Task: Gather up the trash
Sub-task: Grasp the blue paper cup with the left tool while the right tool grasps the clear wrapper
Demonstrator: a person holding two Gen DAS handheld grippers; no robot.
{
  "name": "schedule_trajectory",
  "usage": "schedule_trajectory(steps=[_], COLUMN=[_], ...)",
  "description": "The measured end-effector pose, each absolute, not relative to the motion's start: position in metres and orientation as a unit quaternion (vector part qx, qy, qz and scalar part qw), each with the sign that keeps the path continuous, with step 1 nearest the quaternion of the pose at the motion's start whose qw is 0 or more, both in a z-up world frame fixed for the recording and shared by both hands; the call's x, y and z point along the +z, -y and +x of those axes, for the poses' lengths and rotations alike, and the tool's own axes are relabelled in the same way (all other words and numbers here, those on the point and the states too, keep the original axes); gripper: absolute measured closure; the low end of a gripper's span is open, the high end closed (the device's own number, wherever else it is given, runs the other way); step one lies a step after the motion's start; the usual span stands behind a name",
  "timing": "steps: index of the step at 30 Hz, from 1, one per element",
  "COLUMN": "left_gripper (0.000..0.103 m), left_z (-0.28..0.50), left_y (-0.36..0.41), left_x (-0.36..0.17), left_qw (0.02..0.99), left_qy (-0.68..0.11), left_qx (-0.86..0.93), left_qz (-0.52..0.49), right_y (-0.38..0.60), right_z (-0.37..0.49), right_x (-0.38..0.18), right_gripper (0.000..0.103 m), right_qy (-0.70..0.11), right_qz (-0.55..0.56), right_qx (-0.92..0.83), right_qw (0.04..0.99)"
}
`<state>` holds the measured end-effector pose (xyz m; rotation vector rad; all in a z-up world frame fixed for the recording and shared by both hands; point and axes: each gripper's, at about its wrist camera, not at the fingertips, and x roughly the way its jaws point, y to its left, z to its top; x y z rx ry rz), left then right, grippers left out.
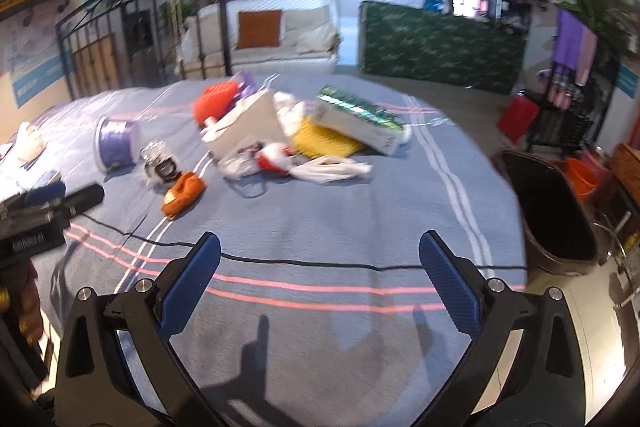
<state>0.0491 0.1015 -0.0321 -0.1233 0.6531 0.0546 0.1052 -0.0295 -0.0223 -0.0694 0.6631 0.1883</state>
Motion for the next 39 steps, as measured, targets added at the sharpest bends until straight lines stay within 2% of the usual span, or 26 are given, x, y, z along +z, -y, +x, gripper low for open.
schedule_trajectory(steps=[6,11,15,19,20,24,25,30,35,39], left_gripper=[0.014,0.020,0.032,0.058,0.061,0.089,0.093,0.095,0.095,0.095], left_z=[0.083,0.127,0.151,0.167,0.168,0.162,0.160,0.143,0.114,0.095], left_y=[-0.167,-0.201,-0.204,-0.206,-0.207,-0.207,-0.207,-0.218,-0.227,-0.231], left_x=[-0.019,-0.020,-0.028,-0.040,-0.043,-0.040,-0.039,-0.032,-0.014,-0.010], left_qw=[0.934,0.925,0.917,0.906,0.905,0.911,0.914,0.925,0.937,0.939], left_qy=[-0.343,-0.361,-0.381,-0.401,-0.399,-0.377,-0.372,-0.340,-0.307,-0.296], left_qx=[0.043,0.019,-0.017,-0.044,-0.052,-0.058,-0.051,-0.013,0.024,0.044], left_qz=[-0.090,-0.116,-0.115,-0.126,-0.138,-0.155,-0.154,-0.167,-0.167,-0.169], right_y=[-0.014,-0.053,-0.066,-0.072,-0.074,-0.082,-0.087,-0.131,-0.167,-0.182], right_z=[0.143,0.157,0.157,0.159,0.160,0.171,0.173,0.190,0.213,0.231], right_x=[-0.028,-0.028,-0.030,-0.033,-0.033,-0.028,-0.027,-0.025,-0.033,-0.046], right_gripper=[0.005,0.005,0.005,0.005,0.005,0.007,0.008,0.019,0.021,0.033], right_qy=[-0.380,-0.382,-0.387,-0.395,-0.397,-0.395,-0.395,-0.399,-0.405,-0.424], right_qz=[-0.033,-0.066,-0.071,-0.073,-0.073,-0.075,-0.077,-0.108,-0.159,-0.189], right_qx=[0.208,0.257,0.274,0.276,0.278,0.295,0.301,0.340,0.315,0.287], right_qw=[0.901,0.885,0.878,0.873,0.872,0.867,0.865,0.845,0.844,0.838])
